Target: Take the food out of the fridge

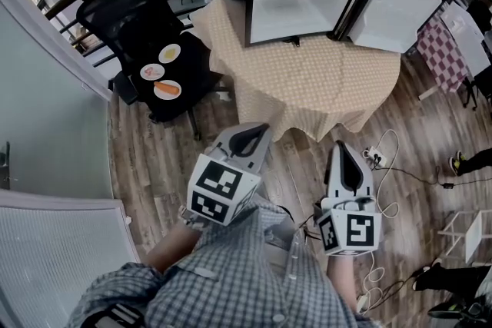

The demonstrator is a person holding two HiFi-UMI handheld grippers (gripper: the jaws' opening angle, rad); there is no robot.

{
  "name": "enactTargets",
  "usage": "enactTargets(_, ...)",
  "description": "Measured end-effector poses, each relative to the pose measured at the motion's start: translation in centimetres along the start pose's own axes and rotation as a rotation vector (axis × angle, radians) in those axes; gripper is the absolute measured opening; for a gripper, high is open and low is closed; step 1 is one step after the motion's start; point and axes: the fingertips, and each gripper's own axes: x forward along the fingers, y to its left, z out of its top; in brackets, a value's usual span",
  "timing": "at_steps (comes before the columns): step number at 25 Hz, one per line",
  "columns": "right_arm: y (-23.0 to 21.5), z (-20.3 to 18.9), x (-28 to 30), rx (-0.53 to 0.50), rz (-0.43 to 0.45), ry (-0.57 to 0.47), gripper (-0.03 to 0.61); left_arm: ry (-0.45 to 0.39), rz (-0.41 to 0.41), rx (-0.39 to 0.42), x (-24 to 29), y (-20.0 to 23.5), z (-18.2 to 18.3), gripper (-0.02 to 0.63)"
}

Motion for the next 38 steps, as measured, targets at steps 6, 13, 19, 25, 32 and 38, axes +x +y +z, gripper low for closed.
enactTargets(6, 0.0, -1.0, -0.8, 0.008, -0.036, 0.018, 0.009, 0.006, -0.031, 0.001, 0.0, -0.4, -0.6, 0.0)
enactTargets(13, -2.1, -0.8, -0.1, 0.001, -0.05, 0.022, 0.009, -0.005, -0.048, 0.006, 1.7, -1.1, 0.2, 0.0)
enactTargets(19, -4.9, -0.5, 2.0, -0.019, -0.001, 0.014, 0.009, -0.01, -0.018, 0.005, 4.8, -1.6, 1.6, 0.0)
enactTargets(25, -8.7, -0.1, 4.8, 0.012, 0.057, 0.014, 0.009, -0.035, 0.024, 0.016, 7.7, -2.7, 3.7, 0.0)
enactTargets(32, -11.6, 1.1, 7.9, 0.004, 0.168, -0.004, 0.009, -0.057, 0.131, -0.012, 10.1, -2.6, 6.1, 0.0)
enactTargets(38, -13.8, 1.4, 9.8, -0.004, 0.254, -0.013, 0.009, -0.08, 0.207, -0.059, 12.2, -2.9, 7.3, 0.0)
